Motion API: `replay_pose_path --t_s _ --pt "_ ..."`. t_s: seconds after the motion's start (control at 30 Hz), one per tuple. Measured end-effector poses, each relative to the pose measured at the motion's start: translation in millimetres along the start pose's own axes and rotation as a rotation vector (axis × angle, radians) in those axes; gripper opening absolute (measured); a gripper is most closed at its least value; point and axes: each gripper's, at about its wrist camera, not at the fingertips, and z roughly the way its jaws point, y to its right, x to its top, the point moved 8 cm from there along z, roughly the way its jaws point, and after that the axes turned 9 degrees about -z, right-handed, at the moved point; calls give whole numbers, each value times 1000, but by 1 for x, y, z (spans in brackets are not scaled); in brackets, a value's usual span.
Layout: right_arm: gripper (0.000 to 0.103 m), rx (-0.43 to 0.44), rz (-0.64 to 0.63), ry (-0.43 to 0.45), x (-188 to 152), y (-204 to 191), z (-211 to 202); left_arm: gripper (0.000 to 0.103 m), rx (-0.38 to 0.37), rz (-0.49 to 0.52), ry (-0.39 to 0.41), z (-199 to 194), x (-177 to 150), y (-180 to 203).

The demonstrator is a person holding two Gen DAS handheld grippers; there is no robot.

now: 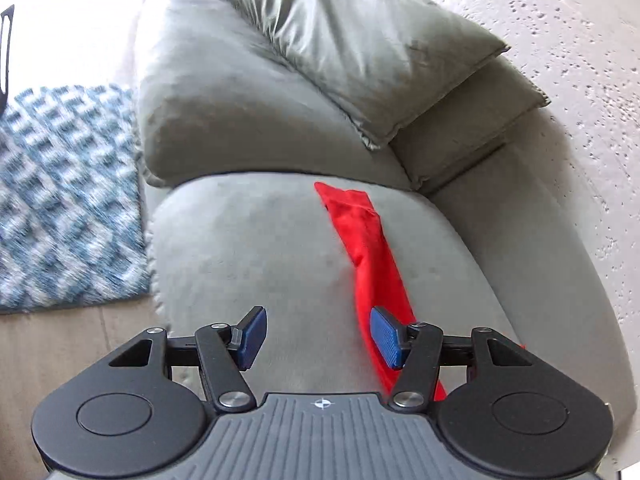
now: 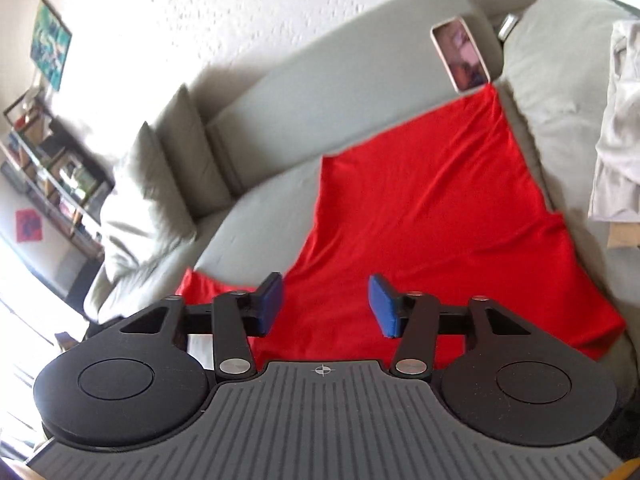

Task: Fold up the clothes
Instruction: 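Move the left gripper to the other red sleeve and grasp its cuff, then lift the sleeve and lay it across the body with the left gripper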

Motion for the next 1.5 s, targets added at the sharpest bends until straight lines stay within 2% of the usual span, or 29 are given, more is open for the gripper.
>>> replay_pose_path --t_s 0.13,0.23,0.37,0.4,0.5,0.6,0.7,0.87,0.9,0.93,1.03,1.27,1.4,1.5 --pt "72 -27 35 20 8 -1 11 55 -14 -58 -14 32 19 6" --pt "74 -7 96 14 12 -6 33 55 -8 -89 -1 59 36 9" --pt "75 14 100 0 14 -21 63 54 -50 -224 -22 96 54 7" --pt "75 21 87 -5 15 -27 70 53 -59 -270 -25 105 58 5" --pt "75 49 51 -11 18 -45 89 37 -96 -376 -18 130 70 -1" --pt "76 71 4 -3 21 -60 102 33 -119 -418 -33 153 80 -1" --pt "76 79 -39 -2 23 -72 110 29 -87 -353 -44 171 85 5" --pt "76 88 -71 -8 22 -80 118 31 -44 -235 -45 185 90 13" --pt "76 85 -73 -7 21 -80 118 26 -31 -222 -42 184 90 13" --pt "76 85 -72 -7 21 -80 118 7 -18 -209 -40 184 90 12" --pt "76 90 -57 -7 22 -80 113 4 -2 -173 10 170 93 13" --pt "76 149 -62 27 28 -90 82 3 -34 -25 195 88 133 50" --pt "77 210 -60 26 25 -99 63 3 -109 130 232 37 148 94" --pt "77 235 -62 22 19 -100 49 3 -186 286 248 5 134 133"
